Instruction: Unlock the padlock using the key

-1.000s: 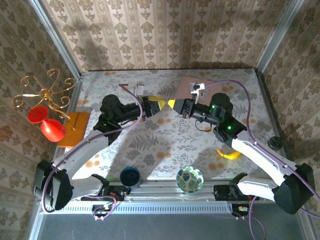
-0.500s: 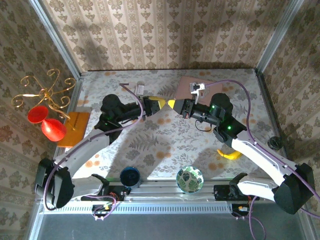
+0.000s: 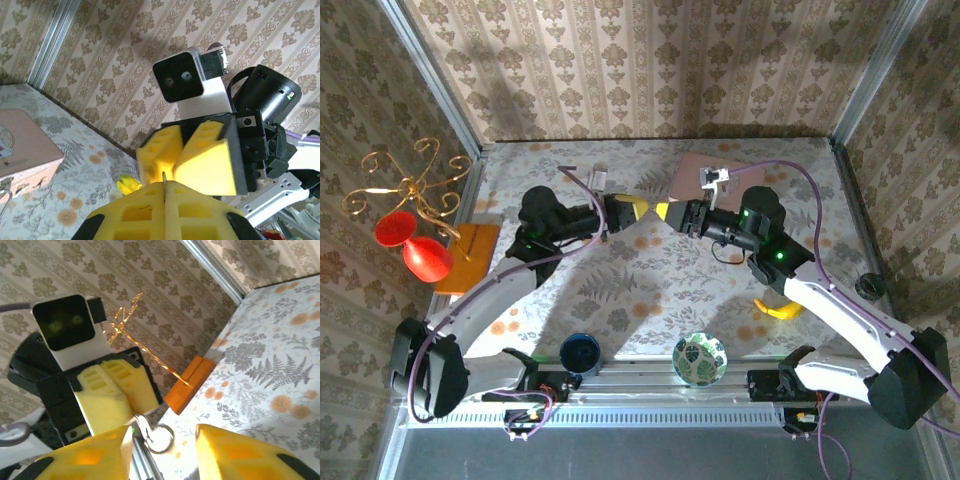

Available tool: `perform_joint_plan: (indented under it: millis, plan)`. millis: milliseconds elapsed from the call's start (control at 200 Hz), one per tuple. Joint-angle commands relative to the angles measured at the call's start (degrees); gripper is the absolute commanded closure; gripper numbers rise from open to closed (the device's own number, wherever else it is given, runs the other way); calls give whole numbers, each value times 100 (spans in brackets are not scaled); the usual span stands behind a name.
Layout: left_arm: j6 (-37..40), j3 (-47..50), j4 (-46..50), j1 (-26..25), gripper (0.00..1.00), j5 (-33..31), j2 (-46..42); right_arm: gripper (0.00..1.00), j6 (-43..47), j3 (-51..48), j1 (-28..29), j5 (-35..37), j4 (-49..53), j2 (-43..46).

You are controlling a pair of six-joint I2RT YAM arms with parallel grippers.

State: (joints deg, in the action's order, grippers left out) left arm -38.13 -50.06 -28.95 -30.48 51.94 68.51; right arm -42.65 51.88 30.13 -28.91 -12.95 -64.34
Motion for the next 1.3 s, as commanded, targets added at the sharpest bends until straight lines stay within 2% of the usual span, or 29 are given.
perform_joint_plan:
  millis: [0, 85, 120, 130, 215, 275, 310, 420, 495, 630, 795, 990, 1296]
  plan:
    - [1099, -523, 1425, 25, 100, 492, -441, 54, 650, -32, -103, 68, 546, 334]
    - [1770, -795, 2462, 24, 100, 593, -610, 51, 990, -48, -147, -59, 694, 477]
    - [2012, -911, 2834, 16, 100, 642, -657, 38, 1070, -19, -162, -143, 759, 507]
    - [2071, -938, 2932, 16, 100, 653, -673, 37, 1091, -9, -165, -195, 785, 516]
    - [2525, -1147, 3648, -1, 100, 721, -748, 36, 1393, 170, -192, -747, 957, 488]
    - [2758, -1252, 4027, -11, 100, 702, -797, 36, 1468, 261, -192, -890, 1081, 466]
    - [2884, -1313, 4195, -11, 100, 726, -813, 37, 1470, 260, -191, -966, 1046, 472]
    - [3271, -1485, 4773, -52, 100, 800, -814, 51, 1465, 122, -191, -1357, 571, 470]
    - [3452, -1613, 5076, -72, 100, 775, -789, 53, 1410, 127, -191, -1645, 344, 402]
    - [3543, -1766, 5286, -72, 100, 780, -718, 53, 1342, 192, -144, -2141, 26, 258]
    - [3554, -1846, 5294, -98, 100, 870, -624, 53, 1742, 494, 107, -2333, 364, 35]
    - [3569, -1848, 5330, -107, 100, 903, -602, 54, 2112, 786, 368, -2348, 654, -177]
    - [3603, -1848, 5356, -116, 100, 940, -611, 62, 2222, 1000, 502, -2374, 806, -505]
